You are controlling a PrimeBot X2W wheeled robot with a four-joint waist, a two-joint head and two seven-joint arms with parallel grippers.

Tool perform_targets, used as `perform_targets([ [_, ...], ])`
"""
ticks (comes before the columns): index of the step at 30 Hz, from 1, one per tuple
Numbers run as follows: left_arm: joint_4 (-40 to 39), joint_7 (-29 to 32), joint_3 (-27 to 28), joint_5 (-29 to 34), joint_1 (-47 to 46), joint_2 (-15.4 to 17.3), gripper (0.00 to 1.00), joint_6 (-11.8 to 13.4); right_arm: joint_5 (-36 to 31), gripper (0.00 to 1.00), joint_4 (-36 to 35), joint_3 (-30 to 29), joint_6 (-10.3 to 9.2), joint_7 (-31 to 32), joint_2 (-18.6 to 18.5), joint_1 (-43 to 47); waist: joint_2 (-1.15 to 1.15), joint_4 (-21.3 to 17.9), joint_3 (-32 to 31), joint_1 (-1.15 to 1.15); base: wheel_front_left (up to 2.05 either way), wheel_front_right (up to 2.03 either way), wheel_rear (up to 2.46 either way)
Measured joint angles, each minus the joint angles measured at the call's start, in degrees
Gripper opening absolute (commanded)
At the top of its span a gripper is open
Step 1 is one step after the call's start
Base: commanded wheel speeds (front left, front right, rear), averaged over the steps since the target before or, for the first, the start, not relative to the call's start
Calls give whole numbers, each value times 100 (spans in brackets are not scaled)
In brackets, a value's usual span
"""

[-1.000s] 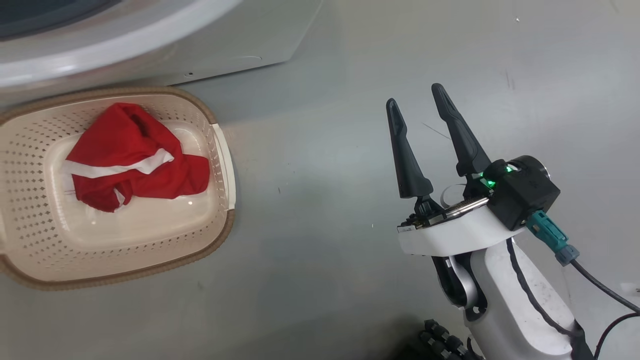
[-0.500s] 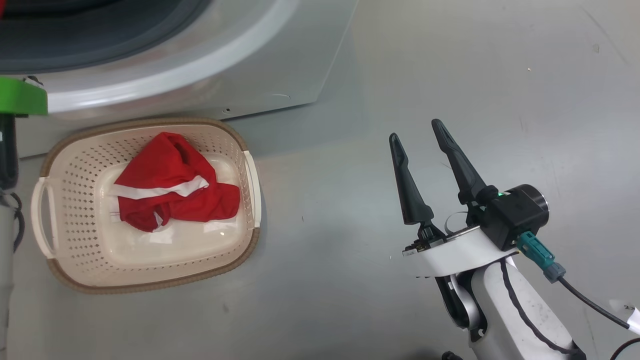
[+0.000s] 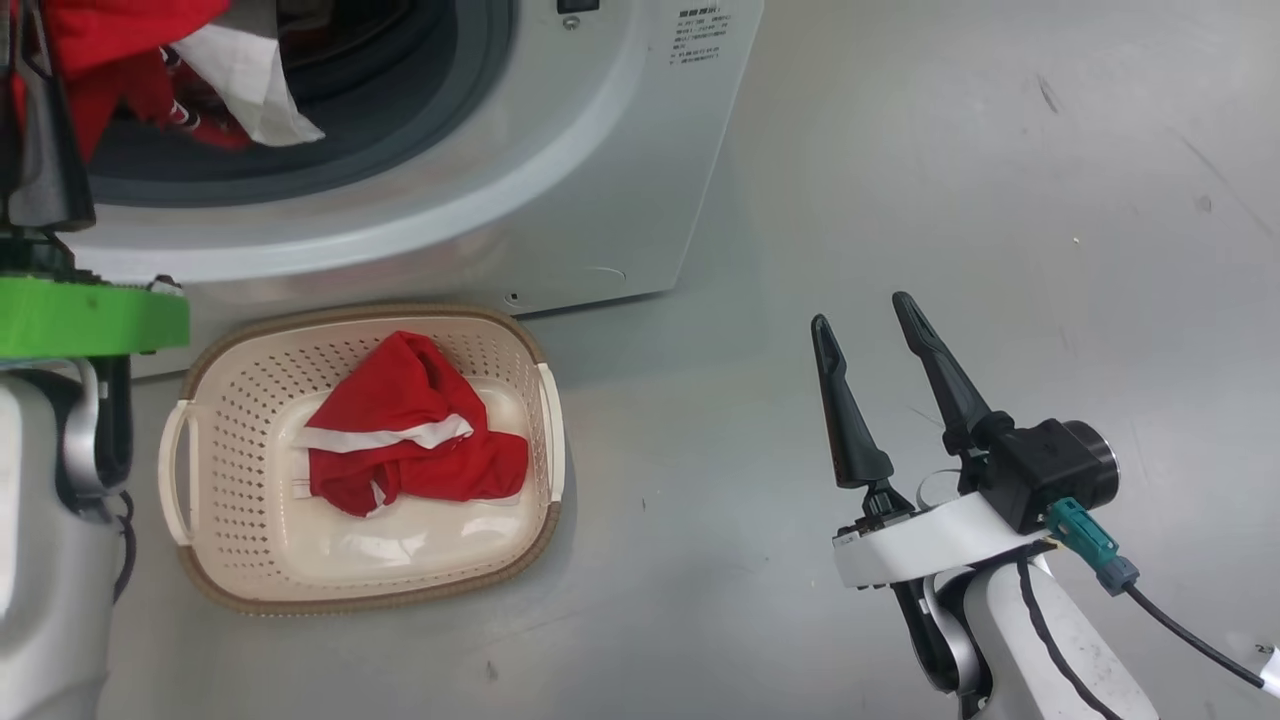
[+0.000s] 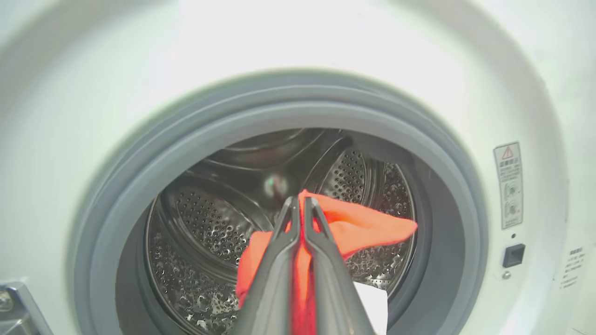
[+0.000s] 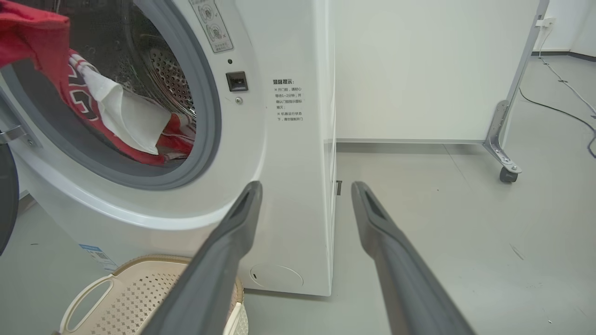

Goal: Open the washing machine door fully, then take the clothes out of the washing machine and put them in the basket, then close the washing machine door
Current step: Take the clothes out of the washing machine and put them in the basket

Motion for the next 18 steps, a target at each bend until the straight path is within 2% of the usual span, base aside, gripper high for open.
perform_targets([
  [14,-1254,-26,179,86,771,-431,0,148,-15,100,136,-189,111,0,-43,532,0,212,-806,0,0,0,0],
  [18,-1432,-25,192,92,1068,-450,0,177,-34,100,164,-188,158,0,-47,625,0,270,-1001,0,0,0,0],
])
